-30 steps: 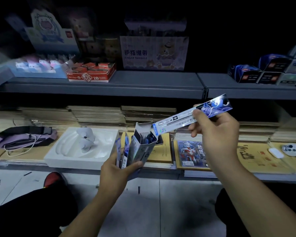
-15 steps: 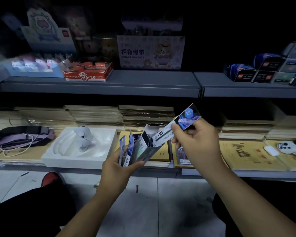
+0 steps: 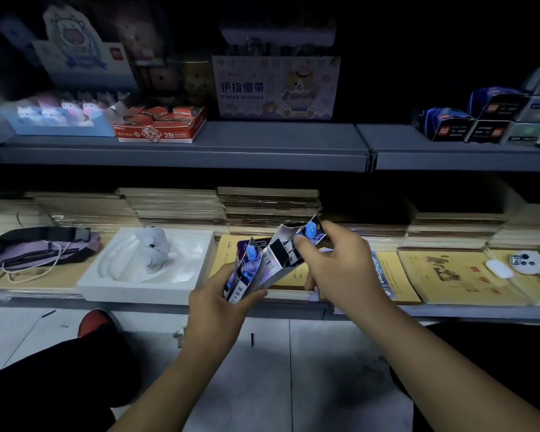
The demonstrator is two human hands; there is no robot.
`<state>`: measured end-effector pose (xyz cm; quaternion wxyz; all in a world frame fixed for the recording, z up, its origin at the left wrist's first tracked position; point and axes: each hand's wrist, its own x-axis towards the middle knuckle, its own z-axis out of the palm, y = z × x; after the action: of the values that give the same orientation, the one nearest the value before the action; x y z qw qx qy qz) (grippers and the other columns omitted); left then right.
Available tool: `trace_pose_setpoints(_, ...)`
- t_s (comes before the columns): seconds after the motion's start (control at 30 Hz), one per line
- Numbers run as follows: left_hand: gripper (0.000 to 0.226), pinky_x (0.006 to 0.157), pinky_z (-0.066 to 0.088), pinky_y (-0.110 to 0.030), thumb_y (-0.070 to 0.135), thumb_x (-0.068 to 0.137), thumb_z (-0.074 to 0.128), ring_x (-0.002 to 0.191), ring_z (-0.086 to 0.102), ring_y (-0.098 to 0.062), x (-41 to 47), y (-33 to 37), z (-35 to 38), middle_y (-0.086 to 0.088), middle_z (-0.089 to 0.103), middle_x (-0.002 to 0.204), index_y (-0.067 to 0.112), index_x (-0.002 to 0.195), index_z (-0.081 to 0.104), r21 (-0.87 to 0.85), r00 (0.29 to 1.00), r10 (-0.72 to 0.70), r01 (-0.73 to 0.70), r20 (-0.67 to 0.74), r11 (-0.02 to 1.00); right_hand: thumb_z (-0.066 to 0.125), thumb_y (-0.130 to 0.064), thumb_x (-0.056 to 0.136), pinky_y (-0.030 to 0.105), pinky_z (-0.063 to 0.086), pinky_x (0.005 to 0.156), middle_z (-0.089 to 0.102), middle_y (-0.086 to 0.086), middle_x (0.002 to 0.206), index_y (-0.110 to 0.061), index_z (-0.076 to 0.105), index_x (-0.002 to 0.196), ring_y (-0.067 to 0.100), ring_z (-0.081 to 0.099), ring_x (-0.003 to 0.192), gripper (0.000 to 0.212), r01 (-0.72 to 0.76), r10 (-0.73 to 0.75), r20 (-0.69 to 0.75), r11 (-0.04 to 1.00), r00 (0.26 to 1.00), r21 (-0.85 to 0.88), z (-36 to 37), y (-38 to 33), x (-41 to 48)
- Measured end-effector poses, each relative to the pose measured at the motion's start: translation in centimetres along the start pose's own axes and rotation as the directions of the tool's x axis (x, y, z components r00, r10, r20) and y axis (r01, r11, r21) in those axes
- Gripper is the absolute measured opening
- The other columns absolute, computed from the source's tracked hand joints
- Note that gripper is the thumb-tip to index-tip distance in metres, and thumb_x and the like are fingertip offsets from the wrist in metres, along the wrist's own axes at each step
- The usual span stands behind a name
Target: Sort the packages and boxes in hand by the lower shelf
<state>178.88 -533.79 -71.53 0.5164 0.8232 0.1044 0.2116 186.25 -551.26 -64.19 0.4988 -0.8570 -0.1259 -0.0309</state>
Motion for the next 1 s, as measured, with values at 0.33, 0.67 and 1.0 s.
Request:
trace_pose_setpoints(0.33, 0.047, 0.065, 0.049, -0.003, 0.025, 0.075, 0.089, 0.088, 0.064, 0.015, -0.1, 0.3, 0.1, 0.046, 0.061, 0.084, 0.052, 0.098, 0.06, 0.089, 0.997, 0.073, -0.074, 0.016, 0.993, 0.064, -0.016, 0.097, 0.029, 0.045, 0.035, 0.057, -0.008, 0.042, -0.022, 0.07, 0.081, 0.013, 0.052, 0.029, 0.018, -0.048, 0.054, 0.104, 0.997, 0.993, -0.053, -0.1, 0.1, -0.6)
trace_pose_setpoints(0.67, 0.041, 0.07, 0.049, -0.005, 0.02, 0.075, 0.089, 0.092, 0.066, 0.004, 0.0, -0.9, 0.3, 0.017, 0.073, 0.098, 0.025, 0.112, 0.073, 0.158, 0.994, 0.111, -0.108, -0.008, 0.981, 0.045, -0.009, 0.107, 0.023, 0.034, 0.036, 0.055, 0.023, 0.049, 0.016, 0.053, 0.109, 0.017, 0.044, 0.028, 0.027, -0.324, 0.244, 0.423, 0.937, 0.872, 0.128, -0.2, -0.1, -1.1)
trace_pose_setpoints(1.0, 0.039, 0.071, 0.051, -0.008, 0.025, 0.076, 0.088, 0.091, 0.066, 0.001, -0.1, -0.4, 0.1, 0.018, 0.072, 0.098, 0.026, 0.113, 0.073, 0.192, 0.983, 0.186, -0.182, -0.002, 0.964, 0.035, -0.008, 0.104, 0.024, 0.033, 0.039, 0.049, 0.011, 0.041, 0.006, 0.048, 0.124, 0.022, 0.037, 0.039, 0.027, -0.393, 0.244, 0.629, 0.913, 0.738, 0.107, -1.3, -0.6, -0.6)
